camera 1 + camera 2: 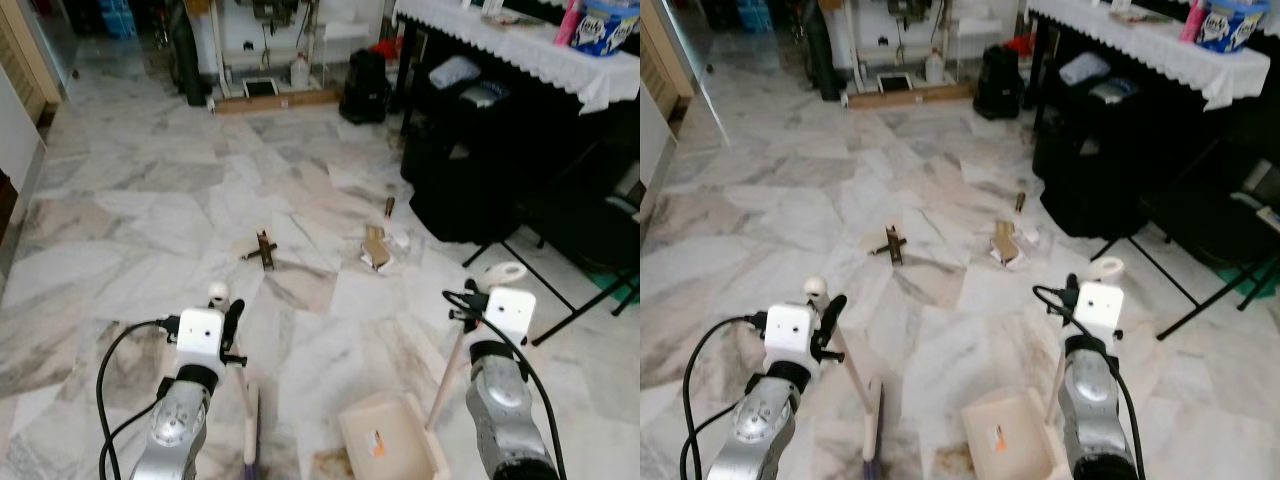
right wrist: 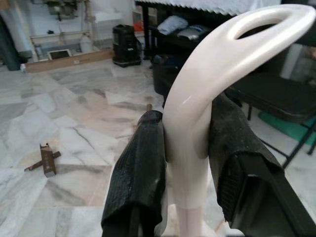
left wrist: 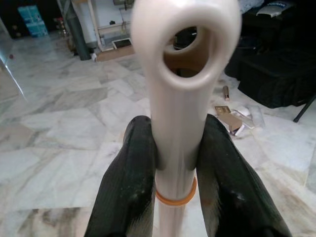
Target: Sweep floor
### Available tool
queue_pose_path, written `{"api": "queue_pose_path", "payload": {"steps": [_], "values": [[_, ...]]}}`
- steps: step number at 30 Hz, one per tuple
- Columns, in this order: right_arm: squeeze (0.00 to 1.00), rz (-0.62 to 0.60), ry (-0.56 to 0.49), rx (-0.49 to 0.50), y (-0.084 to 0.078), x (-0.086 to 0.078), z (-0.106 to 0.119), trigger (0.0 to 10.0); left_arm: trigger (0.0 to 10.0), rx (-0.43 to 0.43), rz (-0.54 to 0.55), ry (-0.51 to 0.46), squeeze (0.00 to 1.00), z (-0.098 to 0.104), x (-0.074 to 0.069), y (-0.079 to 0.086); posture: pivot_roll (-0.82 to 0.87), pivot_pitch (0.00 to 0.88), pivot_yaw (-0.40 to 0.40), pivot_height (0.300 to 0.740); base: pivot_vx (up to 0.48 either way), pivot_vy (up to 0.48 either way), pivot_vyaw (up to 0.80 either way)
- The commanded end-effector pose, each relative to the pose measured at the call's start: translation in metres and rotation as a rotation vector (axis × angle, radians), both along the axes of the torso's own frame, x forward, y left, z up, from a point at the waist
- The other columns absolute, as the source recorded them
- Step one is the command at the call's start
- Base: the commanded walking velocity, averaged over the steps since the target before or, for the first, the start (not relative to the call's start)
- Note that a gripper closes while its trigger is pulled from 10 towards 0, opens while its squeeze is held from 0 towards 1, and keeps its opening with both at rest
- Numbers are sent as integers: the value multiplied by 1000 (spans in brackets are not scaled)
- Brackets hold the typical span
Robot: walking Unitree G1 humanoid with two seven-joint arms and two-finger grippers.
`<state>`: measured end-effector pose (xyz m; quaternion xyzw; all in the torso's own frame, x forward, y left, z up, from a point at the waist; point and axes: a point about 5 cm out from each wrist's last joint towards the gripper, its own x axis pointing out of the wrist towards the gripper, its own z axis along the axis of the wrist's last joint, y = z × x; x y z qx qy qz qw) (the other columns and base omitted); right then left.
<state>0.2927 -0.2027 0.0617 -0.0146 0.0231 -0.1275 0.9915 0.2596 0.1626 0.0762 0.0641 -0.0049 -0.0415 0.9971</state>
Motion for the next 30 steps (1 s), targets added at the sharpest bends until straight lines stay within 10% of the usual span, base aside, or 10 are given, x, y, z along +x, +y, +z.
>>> {"api": "queue_pose_path", "payload": {"steps": [1,30], "values": [[0,-14,-53,-1,-3,5,11,10000,10000,11,-1,-28,0,7,3,1,-17,0,18,740,0,0,0],[0,-92,28,-27,-16,-6,-16,10000,10000,15,-6,-16,0,5,3,3,-5,0,23,740,0,0,0]]}}
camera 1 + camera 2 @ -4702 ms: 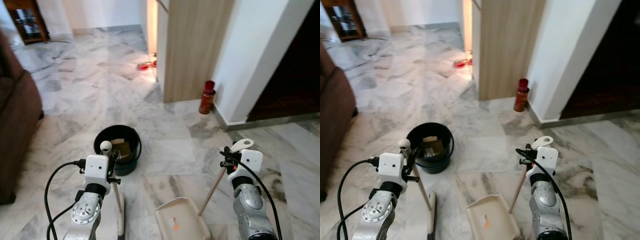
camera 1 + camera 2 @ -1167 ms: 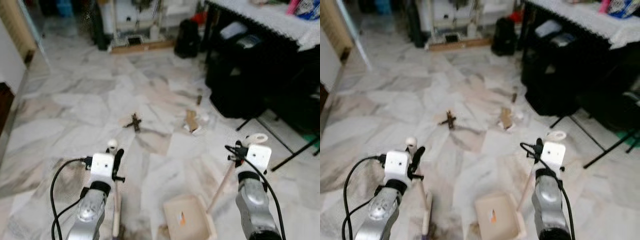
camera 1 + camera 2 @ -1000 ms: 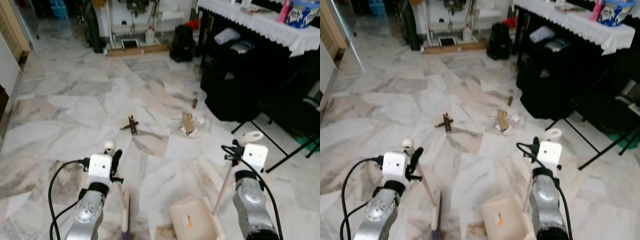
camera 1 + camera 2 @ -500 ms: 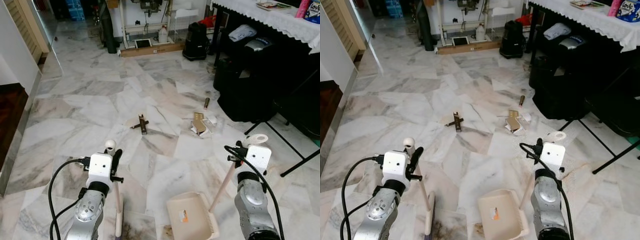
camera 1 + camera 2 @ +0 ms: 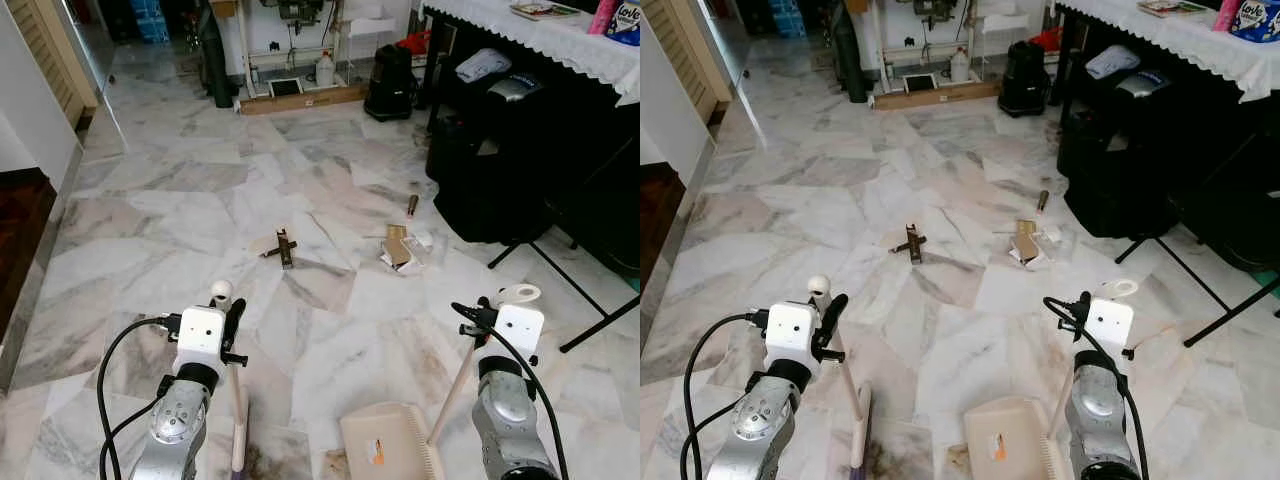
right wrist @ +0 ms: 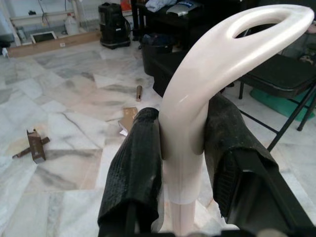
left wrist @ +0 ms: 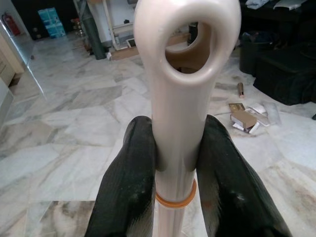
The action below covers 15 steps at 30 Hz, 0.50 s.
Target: Sweep floor
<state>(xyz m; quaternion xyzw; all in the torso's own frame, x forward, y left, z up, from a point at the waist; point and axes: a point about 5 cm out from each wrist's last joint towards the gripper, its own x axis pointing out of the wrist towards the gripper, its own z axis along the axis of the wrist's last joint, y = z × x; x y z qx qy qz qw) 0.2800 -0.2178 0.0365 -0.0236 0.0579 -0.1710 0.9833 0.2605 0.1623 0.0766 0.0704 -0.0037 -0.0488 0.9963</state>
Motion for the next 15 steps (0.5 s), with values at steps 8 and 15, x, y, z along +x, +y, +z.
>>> {"api": "queue_pose_path", "payload": {"steps": [8,15], "values": [[0,-20,-65,-30,-5,8,11,10000,10000,4,8,-21,0,5,2,4,-1,0,23,740,0,0,0],[0,-11,-84,-23,0,10,11,10000,10000,3,5,-22,0,5,1,4,-3,0,27,740,0,0,0]]}}
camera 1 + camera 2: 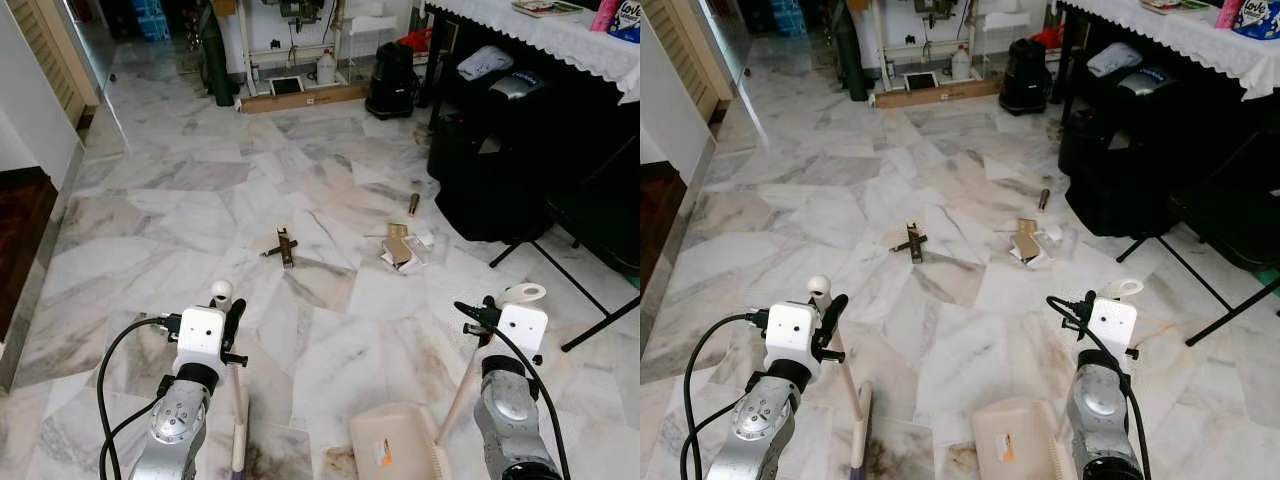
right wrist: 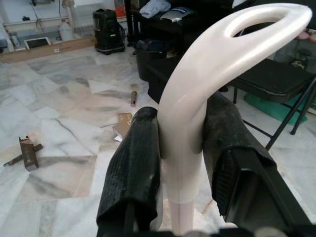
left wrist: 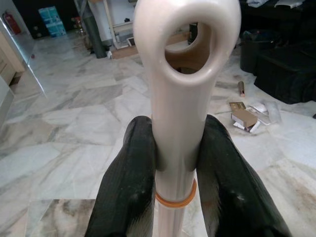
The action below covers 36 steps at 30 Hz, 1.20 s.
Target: Sweep floor
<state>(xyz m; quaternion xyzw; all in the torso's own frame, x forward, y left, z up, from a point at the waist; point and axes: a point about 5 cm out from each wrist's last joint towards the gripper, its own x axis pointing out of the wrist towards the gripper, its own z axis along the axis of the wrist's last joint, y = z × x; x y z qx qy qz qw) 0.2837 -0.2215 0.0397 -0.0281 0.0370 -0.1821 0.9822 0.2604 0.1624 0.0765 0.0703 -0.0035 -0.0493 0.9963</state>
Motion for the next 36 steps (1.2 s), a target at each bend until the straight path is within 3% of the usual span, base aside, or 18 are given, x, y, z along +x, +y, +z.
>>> {"api": "queue_pose_path", "payload": {"steps": [1,10,19,20,21,22,24,25,26,27,28,29,36], "values": [[0,12,-40,-7,4,6,7,10000,10000,3,7,-23,0,5,1,3,-3,0,27,740,0,0,0],[0,31,23,-10,12,-3,-11,10000,10000,2,13,-28,0,6,0,4,14,0,17,740,0,0,0],[0,35,26,-12,13,-3,-12,10000,10000,3,10,-23,0,5,-2,4,17,0,19,740,0,0,0],[200,34,22,-14,12,-2,-12,10000,10000,3,9,-23,0,5,-2,3,17,0,19,740,0,0,0],[729,33,19,-14,12,-2,-11,10000,10000,3,8,-23,0,5,-2,3,17,0,19,740,0,0,0],[831,30,16,-15,11,-2,-11,10000,10000,3,8,-23,0,5,-2,3,16,0,20,740,0,0,0],[831,30,16,-15,10,-2,-10,10000,10000,3,8,-23,0,5,-2,4,16,0,20,740,0,0,0],[886,28,14,-15,10,-1,-10,10000,10000,3,8,-22,0,5,-3,3,15,0,21,740,0,0,0],[800,26,11,-15,8,-1,-9,10000,10000,3,7,-21,0,5,-3,3,15,0,21,740,0,0,0],[800,26,11,-15,8,-1,-9,10000,10000,3,7,-21,0,5,-3,3,15,0,21,740,0,0,0],[718,25,11,-14,8,-1,-9,10000,10000,2,7,-20,0,4,-3,3,15,0,21,740,0,0,0],[0,28,13,-14,8,-1,-9,10000,10000,2,5,-19,0,4,-3,3,15,0,21,740,0,0,0],[0,38,3,-20,5,0,-6,10000,10000,0,2,-15,0,4,-2,3,6,0,22,740,0,0,0]]}}
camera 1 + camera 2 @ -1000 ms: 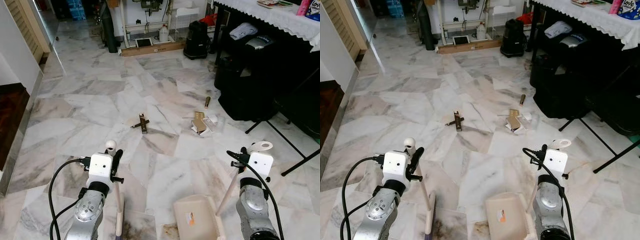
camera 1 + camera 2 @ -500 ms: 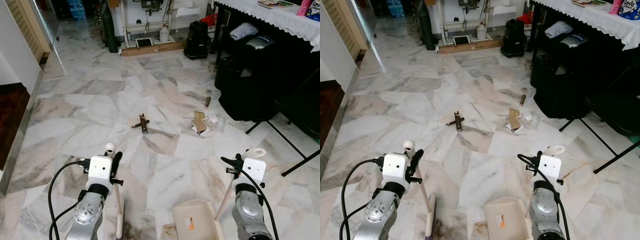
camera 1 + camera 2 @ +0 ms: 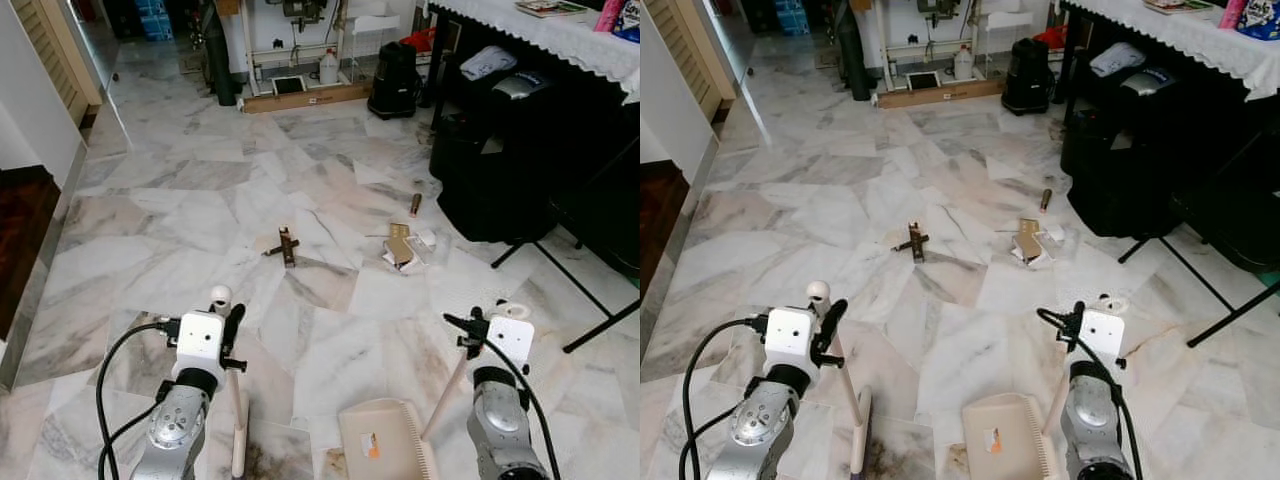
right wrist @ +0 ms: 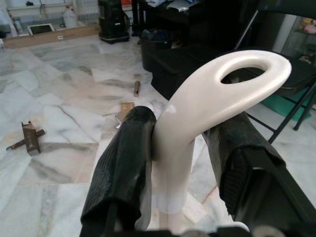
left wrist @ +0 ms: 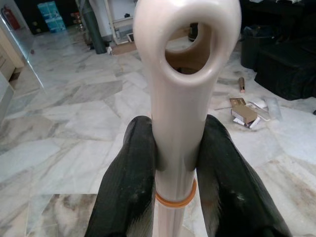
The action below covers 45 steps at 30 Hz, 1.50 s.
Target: Sweep floor
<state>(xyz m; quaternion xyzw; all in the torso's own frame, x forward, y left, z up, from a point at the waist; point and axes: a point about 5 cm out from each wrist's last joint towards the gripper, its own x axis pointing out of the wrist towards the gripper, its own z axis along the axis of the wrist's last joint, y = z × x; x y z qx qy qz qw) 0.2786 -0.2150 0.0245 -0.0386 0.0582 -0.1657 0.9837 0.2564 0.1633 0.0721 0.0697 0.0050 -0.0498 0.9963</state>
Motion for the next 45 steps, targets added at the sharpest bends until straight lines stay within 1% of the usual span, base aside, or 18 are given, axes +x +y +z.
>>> {"api": "queue_pose_path", "payload": {"steps": [1,6,11,18,21,24,25,29,30,31,32,33,34,38,39,40,42,45], "values": [[0,6,-44,-7,-1,5,9,10000,10000,0,2,-32,0,8,2,2,6,0,22,740,0,0,0],[0,22,-52,-9,-4,5,11,10000,10000,-1,0,-29,0,7,2,2,0,0,22,740,0,0,0],[0,70,-55,-5,-7,4,13,10000,10000,-2,-2,-24,0,7,3,2,-5,0,23,740,0,0,0],[0,88,-25,4,-15,0,12,10000,10000,-3,-4,-21,0,6,5,2,-19,0,24,740,0,0,0],[0,88,-7,23,-18,-4,9,10000,10000,-3,-5,-19,0,6,6,3,-19,0,25,740,0,0,0],[16,110,15,63,-15,-7,4,10000,10000,-1,-7,-17,0,6,6,3,-19,0,26,740,0,0,0],[1000,130,23,79,-12,-8,3,10000,10000,-1,-8,-15,0,6,7,3,-15,0,26,740,0,0,0],[996,155,53,90,-9,-8,-1,10000,10000,1,-8,-13,0,5,7,4,-16,0,29,740,0,0,0],[624,161,66,90,-9,-8,-2,10000,10000,1,-9,-12,0,5,8,4,-16,0,29,740,0,0,0],[0,166,73,85,-9,-8,-2,10000,10000,1,-9,-11,0,5,8,4,-16,0,29,740,0,0,0],[0,169,78,79,-9,-8,-3,10000,10000,1,-10,-11,0,5,8,4,-16,0,29,740,0,0,0],[0,168,112,73,-11,-9,-6,10000,10000,1,-9,-9,0,4,8,4,-14,0,28,740,0,0,0],[0,167,120,75,-13,-10,-7,10000,10000,1,-9,-8,0,4,8,5,-14,0,28,740,0,0,0],[0,177,121,83,-17,-11,-7,10000,10000,0,-11,-5,0,4,7,5,-14,0,30,740,0,0,0],[118,181,121,83,-18,-11,-6,10000,10000,-1,-11,-4,0,3,7,5,-14,0,30,740,0,0,0],[1000,186,118,82,-21,-11,-4,10000,10000,-1,-12,-3,0,3,7,5,-17,0,31,740,0,0,0],[1000,186,118,79,-23,-11,-3,10000,10000,-1,-12,-2,0,3,7,6,-17,0,31,740,0,0,0],[1000,186,122,38,-33,-11,2,10000,10000,-1,-13,0,0,2,7,6,-17,0,31,740,0,0,0]]}}
